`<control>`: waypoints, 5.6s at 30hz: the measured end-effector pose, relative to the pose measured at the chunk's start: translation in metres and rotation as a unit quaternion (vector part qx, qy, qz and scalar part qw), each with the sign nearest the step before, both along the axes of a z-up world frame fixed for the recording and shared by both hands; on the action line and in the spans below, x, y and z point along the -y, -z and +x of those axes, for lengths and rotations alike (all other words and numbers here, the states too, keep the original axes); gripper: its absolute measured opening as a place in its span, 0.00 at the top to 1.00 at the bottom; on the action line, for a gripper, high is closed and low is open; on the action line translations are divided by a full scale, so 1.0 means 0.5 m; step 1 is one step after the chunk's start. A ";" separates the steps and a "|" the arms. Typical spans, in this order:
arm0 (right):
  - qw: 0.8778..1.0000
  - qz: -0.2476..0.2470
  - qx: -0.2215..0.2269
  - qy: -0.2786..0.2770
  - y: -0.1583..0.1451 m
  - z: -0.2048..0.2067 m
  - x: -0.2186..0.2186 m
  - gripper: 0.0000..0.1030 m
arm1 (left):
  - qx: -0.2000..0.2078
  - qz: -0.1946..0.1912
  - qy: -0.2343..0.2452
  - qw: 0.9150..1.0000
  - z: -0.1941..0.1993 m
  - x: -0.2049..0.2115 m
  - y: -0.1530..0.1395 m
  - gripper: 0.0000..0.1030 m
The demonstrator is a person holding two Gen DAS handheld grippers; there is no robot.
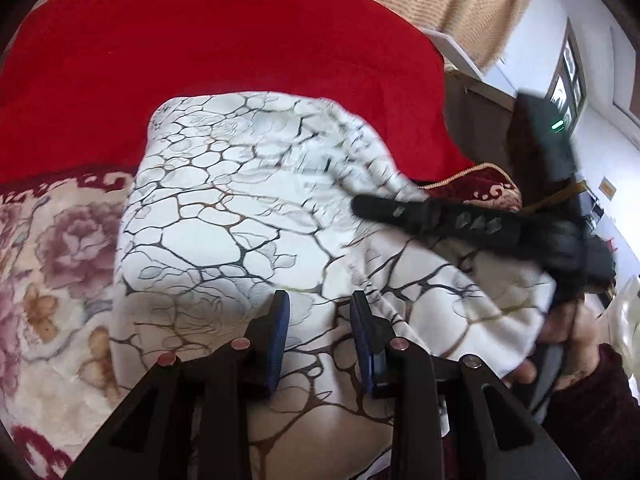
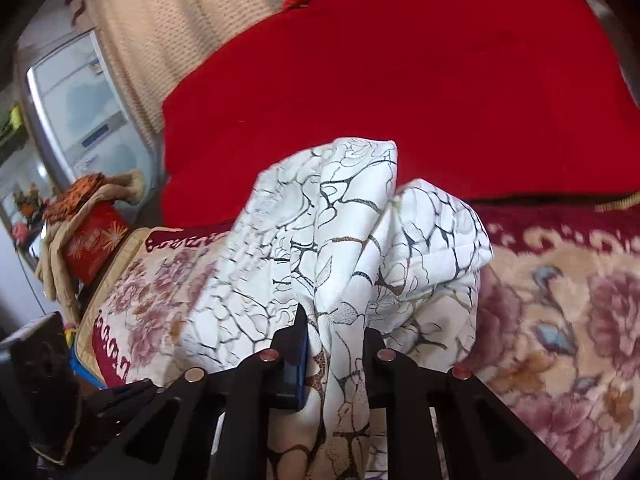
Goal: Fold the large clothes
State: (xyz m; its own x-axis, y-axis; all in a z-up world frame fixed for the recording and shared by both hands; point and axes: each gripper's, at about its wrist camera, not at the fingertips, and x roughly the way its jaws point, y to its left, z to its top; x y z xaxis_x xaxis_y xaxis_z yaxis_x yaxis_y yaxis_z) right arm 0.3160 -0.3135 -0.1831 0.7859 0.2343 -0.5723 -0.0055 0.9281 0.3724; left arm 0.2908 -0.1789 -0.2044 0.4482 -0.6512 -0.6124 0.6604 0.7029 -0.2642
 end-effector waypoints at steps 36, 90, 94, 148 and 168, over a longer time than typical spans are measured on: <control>0.992 0.067 0.101 0.041 -0.046 -0.181 0.067 0.43 | 0.026 0.047 -0.089 0.995 0.029 -0.150 0.035 0.66; 0.995 0.037 -0.085 -0.019 0.019 0.207 0.107 0.70 | 0.048 0.128 -0.236 0.962 0.195 -0.087 -0.008 0.44; 0.997 0.031 -0.061 -0.028 -0.053 0.150 0.089 0.69 | 0.054 0.135 -0.237 0.961 0.192 -0.090 -0.009 0.44; 0.945 0.308 -0.106 -0.040 0.161 0.043 0.158 0.16 | -0.204 -0.068 -0.071 0.974 0.219 -0.116 0.035 0.21; 0.924 0.358 -0.109 -0.078 0.178 -0.041 0.022 0.49 | -0.117 0.079 -0.111 0.984 0.094 -0.151 0.010 0.30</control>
